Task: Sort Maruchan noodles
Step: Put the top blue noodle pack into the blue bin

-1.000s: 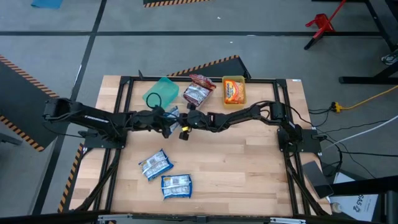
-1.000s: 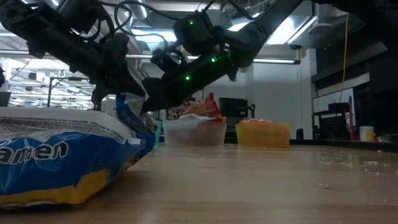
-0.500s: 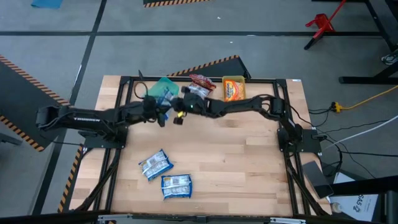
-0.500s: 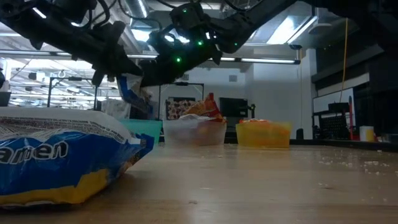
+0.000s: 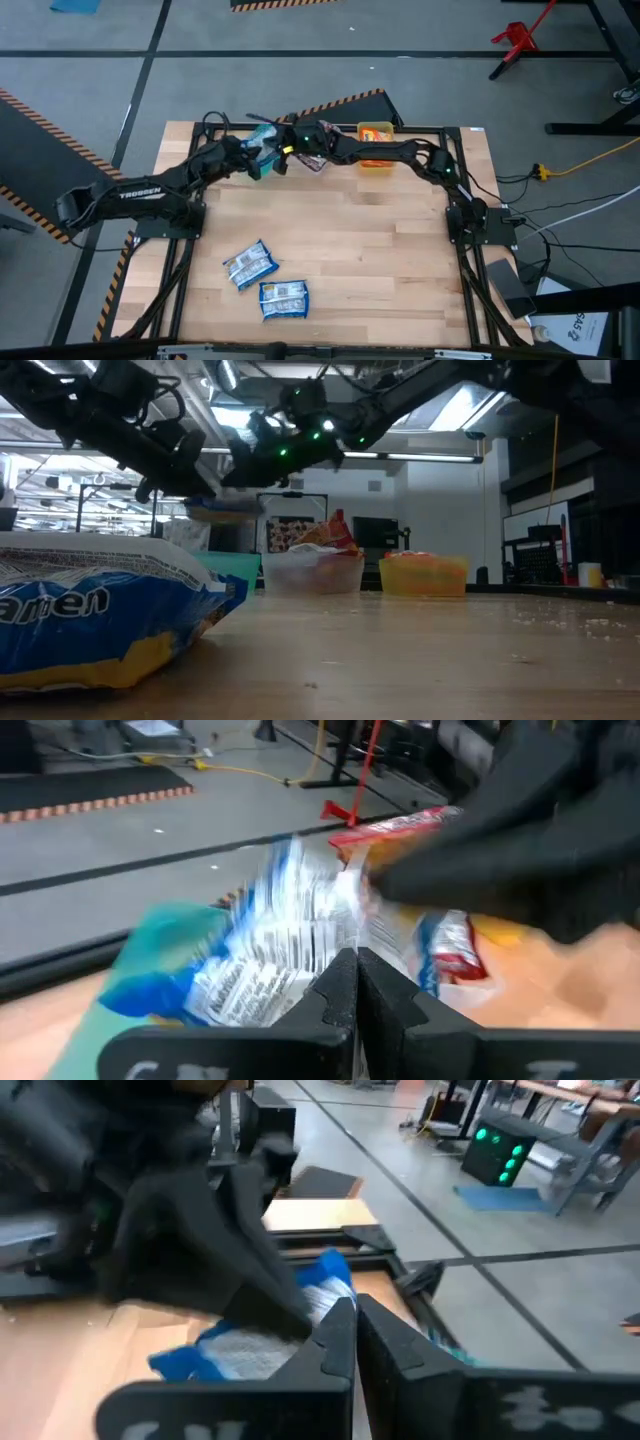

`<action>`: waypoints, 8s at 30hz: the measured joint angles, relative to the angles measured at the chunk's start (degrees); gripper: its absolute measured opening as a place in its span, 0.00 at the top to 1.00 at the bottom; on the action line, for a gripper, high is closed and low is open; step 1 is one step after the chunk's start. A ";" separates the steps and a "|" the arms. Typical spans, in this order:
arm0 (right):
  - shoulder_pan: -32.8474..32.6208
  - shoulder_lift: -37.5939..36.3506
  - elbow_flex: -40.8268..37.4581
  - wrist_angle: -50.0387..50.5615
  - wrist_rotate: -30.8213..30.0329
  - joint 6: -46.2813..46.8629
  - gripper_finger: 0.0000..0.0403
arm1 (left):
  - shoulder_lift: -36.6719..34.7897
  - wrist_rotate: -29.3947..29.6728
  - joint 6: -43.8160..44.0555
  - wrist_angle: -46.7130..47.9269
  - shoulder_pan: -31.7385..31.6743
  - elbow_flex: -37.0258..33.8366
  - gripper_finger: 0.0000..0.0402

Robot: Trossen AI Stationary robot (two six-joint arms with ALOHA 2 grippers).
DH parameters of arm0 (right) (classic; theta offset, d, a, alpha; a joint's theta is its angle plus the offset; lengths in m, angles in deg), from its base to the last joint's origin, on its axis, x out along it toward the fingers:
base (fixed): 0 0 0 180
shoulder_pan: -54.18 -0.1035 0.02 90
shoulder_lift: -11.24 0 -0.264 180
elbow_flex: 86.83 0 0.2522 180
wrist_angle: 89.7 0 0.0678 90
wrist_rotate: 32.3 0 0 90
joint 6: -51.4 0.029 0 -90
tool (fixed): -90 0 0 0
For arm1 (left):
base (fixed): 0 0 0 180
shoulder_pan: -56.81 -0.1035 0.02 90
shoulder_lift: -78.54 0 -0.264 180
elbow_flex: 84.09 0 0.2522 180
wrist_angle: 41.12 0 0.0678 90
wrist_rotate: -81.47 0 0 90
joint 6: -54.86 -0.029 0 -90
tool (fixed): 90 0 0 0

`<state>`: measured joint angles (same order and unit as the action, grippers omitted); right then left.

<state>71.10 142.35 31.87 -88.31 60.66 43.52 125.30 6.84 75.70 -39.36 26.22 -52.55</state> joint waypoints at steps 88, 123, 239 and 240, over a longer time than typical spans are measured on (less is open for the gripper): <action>-22.07 9.43 8.79 9.98 11.13 -8.03 0.32 | -21.03 -21.02 4.02 23.80 17.71 -0.04 0.75; -19.77 -7.90 19.32 47.96 16.15 -10.41 0.32 | -23.59 3.60 9.93 38.75 17.32 2.41 0.75; -15.82 13.13 5.73 -5.39 10.23 0.42 0.58 | -27.39 6.68 -7.49 43.73 17.38 27.36 0.75; -15.84 13.86 5.74 -6.49 9.38 0.10 0.52 | -27.39 6.68 -7.49 43.73 17.38 27.36 0.75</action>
<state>55.27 156.21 37.61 -94.80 70.04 43.61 97.91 13.52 68.21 4.37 43.59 -25.18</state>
